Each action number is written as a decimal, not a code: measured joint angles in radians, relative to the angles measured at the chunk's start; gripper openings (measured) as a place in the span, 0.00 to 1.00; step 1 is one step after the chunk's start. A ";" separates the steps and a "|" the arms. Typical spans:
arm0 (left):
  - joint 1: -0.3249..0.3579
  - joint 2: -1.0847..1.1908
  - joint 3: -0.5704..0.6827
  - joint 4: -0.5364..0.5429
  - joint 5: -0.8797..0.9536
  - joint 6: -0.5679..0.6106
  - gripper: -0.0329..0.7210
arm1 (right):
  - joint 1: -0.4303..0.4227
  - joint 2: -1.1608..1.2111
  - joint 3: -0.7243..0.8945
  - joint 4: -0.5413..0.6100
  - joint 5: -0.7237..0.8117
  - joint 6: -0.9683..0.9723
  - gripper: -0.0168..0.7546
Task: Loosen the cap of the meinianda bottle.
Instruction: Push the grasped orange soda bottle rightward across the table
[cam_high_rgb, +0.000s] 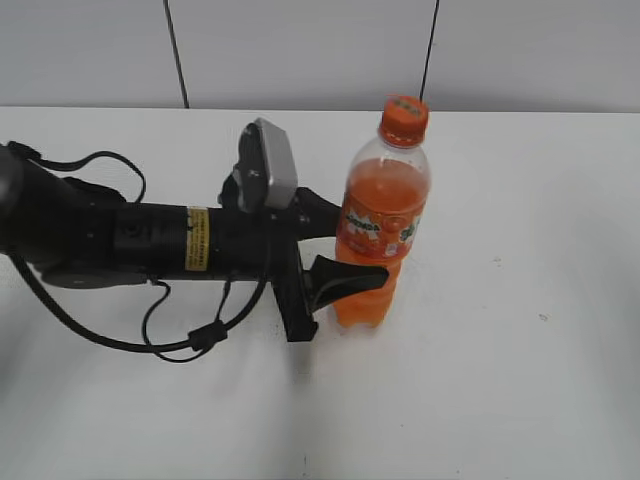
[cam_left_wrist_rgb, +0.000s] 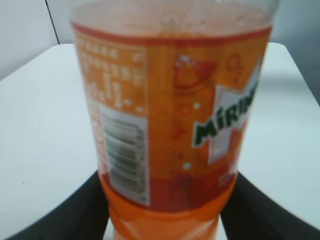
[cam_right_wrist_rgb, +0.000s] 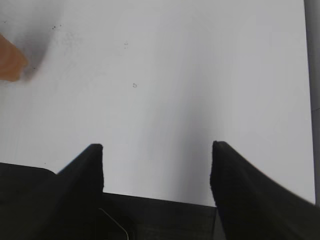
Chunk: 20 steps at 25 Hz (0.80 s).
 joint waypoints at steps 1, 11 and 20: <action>-0.014 0.010 -0.008 -0.004 0.009 0.000 0.58 | 0.000 0.026 -0.013 0.010 0.000 -0.007 0.67; -0.059 0.105 -0.047 -0.102 0.010 0.002 0.58 | 0.000 0.328 -0.204 0.135 0.003 -0.056 0.55; -0.059 0.142 -0.050 -0.140 -0.042 0.003 0.58 | 0.042 0.534 -0.348 0.259 0.004 -0.070 0.52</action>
